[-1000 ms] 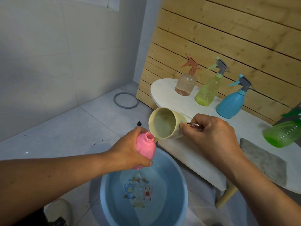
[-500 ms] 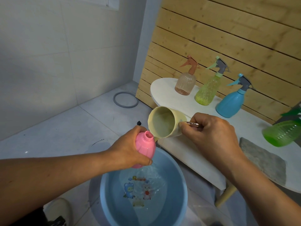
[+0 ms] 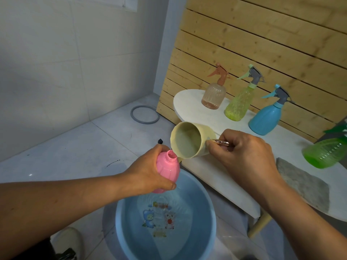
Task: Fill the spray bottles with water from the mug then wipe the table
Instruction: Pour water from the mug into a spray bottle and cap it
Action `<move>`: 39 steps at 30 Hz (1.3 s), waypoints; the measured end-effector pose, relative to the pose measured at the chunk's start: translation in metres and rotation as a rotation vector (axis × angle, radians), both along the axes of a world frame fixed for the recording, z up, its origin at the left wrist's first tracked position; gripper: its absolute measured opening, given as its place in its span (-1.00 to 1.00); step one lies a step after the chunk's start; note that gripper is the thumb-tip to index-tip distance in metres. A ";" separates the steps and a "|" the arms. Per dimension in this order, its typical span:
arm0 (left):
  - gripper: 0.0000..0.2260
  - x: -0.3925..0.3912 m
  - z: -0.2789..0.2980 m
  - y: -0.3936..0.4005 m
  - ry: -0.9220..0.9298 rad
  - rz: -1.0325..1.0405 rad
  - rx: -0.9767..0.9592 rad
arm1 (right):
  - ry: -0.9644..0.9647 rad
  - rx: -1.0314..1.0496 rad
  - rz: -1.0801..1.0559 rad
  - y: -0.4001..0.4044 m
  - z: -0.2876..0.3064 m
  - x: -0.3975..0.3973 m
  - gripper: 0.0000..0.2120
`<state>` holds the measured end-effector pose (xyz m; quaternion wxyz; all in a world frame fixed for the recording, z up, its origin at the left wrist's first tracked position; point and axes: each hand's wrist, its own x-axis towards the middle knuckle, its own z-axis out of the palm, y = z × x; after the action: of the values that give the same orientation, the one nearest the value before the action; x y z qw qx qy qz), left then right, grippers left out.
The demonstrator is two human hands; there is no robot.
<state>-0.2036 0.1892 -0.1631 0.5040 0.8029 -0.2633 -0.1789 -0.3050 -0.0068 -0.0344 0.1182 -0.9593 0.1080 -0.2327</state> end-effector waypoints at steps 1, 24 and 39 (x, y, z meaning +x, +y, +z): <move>-0.22 0.000 0.000 0.000 -0.004 -0.001 0.003 | -0.003 -0.014 0.007 0.000 0.000 0.000 -0.58; -0.28 -0.002 0.004 0.000 0.041 0.026 -0.055 | 0.147 0.701 -0.039 -0.037 -0.020 0.016 -0.54; -0.27 0.001 0.000 0.001 0.097 0.077 -0.058 | 0.500 0.398 -0.061 -0.048 -0.136 0.026 -0.62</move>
<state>-0.2022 0.1899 -0.1629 0.5457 0.7879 -0.2123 -0.1905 -0.2786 -0.0551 -0.1705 0.2664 -0.9411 0.2058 0.0324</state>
